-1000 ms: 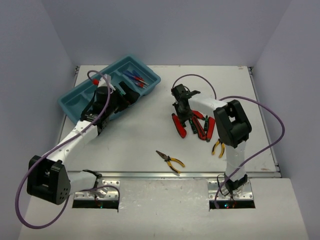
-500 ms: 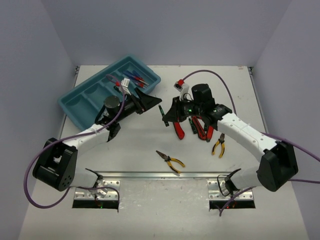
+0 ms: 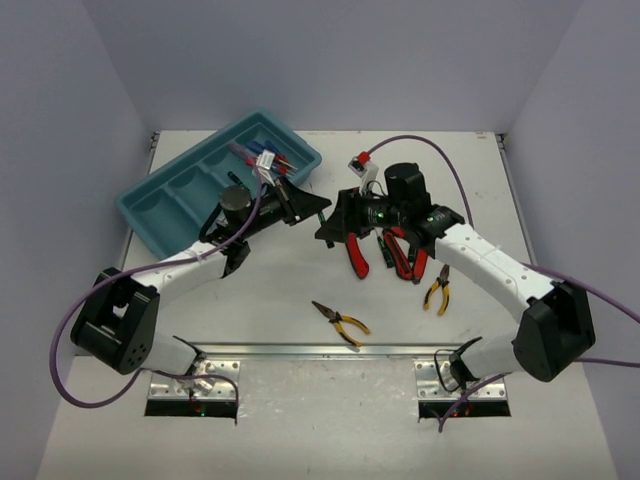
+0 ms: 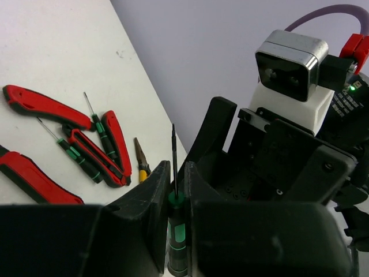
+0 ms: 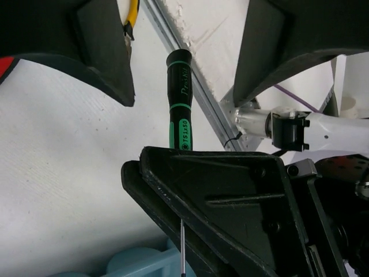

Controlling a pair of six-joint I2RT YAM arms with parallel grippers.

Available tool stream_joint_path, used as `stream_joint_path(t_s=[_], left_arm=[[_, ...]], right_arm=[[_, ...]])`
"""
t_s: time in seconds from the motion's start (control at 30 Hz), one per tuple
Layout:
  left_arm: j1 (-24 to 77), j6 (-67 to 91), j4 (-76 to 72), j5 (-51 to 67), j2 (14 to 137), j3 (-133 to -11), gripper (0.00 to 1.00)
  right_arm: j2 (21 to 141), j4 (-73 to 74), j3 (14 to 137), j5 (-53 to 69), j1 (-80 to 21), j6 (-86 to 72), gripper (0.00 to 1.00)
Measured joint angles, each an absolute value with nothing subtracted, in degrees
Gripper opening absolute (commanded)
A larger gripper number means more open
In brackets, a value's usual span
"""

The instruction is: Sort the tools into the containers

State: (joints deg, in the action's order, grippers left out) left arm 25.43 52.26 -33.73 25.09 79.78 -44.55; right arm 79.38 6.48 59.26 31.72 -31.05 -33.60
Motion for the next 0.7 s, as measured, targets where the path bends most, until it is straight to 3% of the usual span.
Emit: stream_joint_path(t_s=[0.2, 0.43, 0.57, 0.63, 0.67, 0.7], left_arm=[[19.2, 45.2, -8.2, 7.0, 83.5, -61.5, 0.0], [4.3, 41.7, 9.9, -11.8, 102.5, -85.3, 0.01], [3.0, 40.5, 16.8, -16.3, 114.5, -97.1, 0.13], [3.0, 40.0, 19.2, -16.7, 119.1, -100.5, 0.26], [3.0, 39.8, 20.2, -16.6, 120.6, -101.0, 0.37], [3.1, 39.6, 21.1, -16.4, 121.6, -101.1, 0.53]], right_arm=[[76.3, 16.1, 59.8, 17.1, -28.2, -32.5, 0.99], [72.1, 26.1, 59.2, 3.6, -21.8, -29.4, 0.99], [73.3, 29.6, 58.6, 0.0, -21.8, -27.4, 0.99], [74.6, 30.8, 58.4, -1.1, -21.8, -26.4, 0.99], [75.6, 31.1, 58.4, -1.5, -21.8, -25.8, 0.94], [76.8, 31.3, 58.4, -1.7, -21.8, -25.3, 0.86]])
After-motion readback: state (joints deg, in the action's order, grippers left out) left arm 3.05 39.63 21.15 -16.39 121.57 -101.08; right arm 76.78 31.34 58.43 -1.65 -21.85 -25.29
